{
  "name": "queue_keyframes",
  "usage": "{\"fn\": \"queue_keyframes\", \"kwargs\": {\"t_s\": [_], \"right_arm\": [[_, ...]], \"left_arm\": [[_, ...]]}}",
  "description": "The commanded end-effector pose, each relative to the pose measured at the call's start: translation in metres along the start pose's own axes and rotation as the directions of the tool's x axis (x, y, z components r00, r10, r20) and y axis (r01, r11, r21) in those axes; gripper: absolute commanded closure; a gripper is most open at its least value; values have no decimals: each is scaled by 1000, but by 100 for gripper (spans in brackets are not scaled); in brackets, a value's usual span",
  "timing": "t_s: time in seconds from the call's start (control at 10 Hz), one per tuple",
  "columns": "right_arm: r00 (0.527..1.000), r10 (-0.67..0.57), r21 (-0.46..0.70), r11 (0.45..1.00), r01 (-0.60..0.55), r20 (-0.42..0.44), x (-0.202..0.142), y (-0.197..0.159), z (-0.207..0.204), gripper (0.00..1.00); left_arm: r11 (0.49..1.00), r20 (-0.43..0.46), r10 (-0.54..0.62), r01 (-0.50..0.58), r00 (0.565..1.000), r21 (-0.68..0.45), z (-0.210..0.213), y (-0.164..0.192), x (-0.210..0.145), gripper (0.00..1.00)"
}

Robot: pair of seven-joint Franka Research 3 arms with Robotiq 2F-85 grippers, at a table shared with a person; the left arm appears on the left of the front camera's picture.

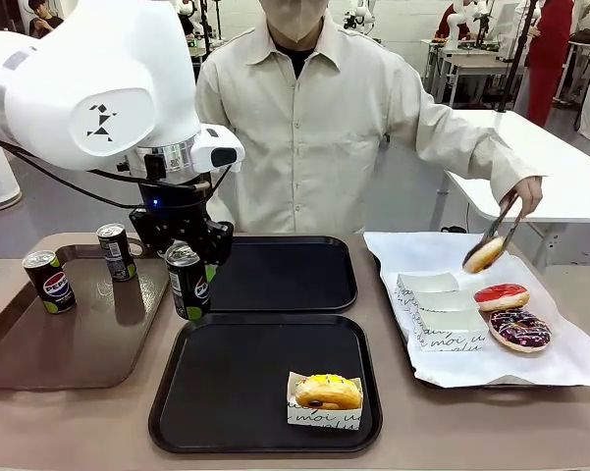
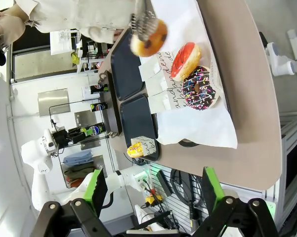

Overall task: Set up donuts and drinks on trays.
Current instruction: Pick up one Pepsi coke and place it on the Flat Tray.

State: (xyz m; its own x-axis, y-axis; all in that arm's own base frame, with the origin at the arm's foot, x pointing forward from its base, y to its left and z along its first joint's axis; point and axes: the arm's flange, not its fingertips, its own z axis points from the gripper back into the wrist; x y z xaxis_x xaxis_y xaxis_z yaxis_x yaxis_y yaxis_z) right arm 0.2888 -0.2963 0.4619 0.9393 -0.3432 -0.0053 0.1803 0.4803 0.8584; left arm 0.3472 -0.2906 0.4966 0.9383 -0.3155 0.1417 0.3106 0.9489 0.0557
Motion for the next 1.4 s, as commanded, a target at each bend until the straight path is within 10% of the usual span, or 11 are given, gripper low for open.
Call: {"fn": "queue_keyframes", "kwargs": {"t_s": [0.0, 0.3, 1.3], "right_arm": [[1000, 8, 25, 1000, -8, 6, 1, 0, 2, 0], [1000, 8, 25, 1000, -8, 6, 1, 0, 2, 0], [1000, 8, 25, 1000, -8, 6, 1, 0, 2, 0]], "left_arm": [[995, -48, 37, -41, 998, -87, -8, 11, 21, 42], [961, 23, 26, -19, 999, -276, -29, -1, 48, 42], [992, -198, -104, 87, 975, -94, -123, -46, 42, 42]]}}
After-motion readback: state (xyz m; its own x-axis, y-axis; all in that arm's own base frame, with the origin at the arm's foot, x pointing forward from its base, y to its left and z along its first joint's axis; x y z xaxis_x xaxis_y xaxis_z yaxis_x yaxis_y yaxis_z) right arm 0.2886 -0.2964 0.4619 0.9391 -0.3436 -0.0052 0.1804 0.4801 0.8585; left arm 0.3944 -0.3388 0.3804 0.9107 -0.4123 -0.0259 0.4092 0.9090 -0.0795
